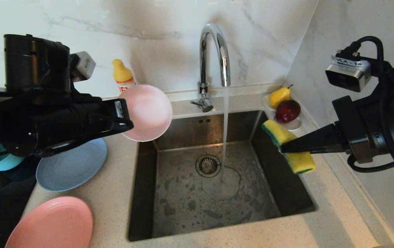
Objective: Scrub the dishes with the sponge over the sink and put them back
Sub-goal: Place the bowl on the table
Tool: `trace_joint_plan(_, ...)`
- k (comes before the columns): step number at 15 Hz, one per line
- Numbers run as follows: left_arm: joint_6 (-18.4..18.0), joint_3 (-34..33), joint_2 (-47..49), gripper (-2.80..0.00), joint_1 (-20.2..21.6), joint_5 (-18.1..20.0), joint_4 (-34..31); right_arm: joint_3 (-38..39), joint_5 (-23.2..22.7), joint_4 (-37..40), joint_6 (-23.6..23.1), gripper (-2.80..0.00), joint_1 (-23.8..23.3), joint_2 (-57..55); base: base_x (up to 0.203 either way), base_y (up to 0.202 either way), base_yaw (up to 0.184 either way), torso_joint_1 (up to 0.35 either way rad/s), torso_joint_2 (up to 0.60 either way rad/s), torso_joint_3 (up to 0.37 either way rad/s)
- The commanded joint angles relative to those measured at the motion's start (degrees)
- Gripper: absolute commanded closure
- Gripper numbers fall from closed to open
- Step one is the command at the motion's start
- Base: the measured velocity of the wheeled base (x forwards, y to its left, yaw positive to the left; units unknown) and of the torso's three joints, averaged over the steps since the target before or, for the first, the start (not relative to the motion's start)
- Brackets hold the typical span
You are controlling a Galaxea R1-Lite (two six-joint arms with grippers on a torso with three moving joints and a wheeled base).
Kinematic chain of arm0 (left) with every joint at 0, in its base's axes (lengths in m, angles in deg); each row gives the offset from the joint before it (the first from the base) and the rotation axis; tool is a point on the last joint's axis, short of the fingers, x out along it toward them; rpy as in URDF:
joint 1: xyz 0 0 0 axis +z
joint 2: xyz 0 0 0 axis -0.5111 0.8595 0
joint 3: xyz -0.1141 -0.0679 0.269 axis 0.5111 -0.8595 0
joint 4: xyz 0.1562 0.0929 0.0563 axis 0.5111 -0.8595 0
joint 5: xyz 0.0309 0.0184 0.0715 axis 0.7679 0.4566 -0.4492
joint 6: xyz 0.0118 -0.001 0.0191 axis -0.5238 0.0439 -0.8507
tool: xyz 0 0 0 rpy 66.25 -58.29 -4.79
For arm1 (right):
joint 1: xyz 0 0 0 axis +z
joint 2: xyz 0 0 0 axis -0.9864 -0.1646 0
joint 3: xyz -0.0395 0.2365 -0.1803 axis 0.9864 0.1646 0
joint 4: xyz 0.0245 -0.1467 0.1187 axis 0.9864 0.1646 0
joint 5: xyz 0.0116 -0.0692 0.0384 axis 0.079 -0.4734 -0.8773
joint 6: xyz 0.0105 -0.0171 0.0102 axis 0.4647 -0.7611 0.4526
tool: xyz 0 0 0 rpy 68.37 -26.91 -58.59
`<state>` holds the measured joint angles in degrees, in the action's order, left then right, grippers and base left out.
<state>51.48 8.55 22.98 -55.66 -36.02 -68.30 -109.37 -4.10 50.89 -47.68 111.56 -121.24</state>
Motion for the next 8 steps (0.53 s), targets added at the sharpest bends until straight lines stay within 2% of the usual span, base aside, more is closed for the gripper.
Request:
trace_joint_plan(1, 5.46, 6.35, 1.03, 0.00, 6.83, 1.61, -19.88, -0.30, -0.17, 0.18, 0.18, 0.00, -0.28, -0.01, 0.000, 0.000, 0.000, 0.000, 0.00, 0.000)
trace_joint_plan(2, 7.20, 8.45, 0.71, 0.00, 9.67, 2.55, -24.37, -0.24, -0.17, 0.17, 0.18, 0.00, -0.36, 0.09, 0.000, 0.000, 0.000, 0.000, 0.00, 0.000)
trace_joint_plan(4, 9.68, 10.91, -0.91, 0.00, 15.93, 3.47, -29.30, -0.04, -0.17, 0.17, 0.09, 0.00, -0.36, -0.33, 0.000, 0.000, 0.000, 0.000, 0.00, 0.000)
trace_joint_plan(6, 10.30, 11.21, -2.71, 0.00, 23.38, 3.76, -31.41, 0.05, -0.17, 0.17, 0.09, 0.00, -0.54, -0.71, 0.000, 0.000, 0.000, 0.000, 0.00, 0.000)
trace_joint_plan(8, 10.63, 10.99, -5.07, 0.00, 32.49, 6.57, -32.41, 0.14, -0.17, 0.01, 0.09, 0.00, -0.98, -1.20, 0.000, 0.000, 0.000, 0.000, 0.00, 0.000)
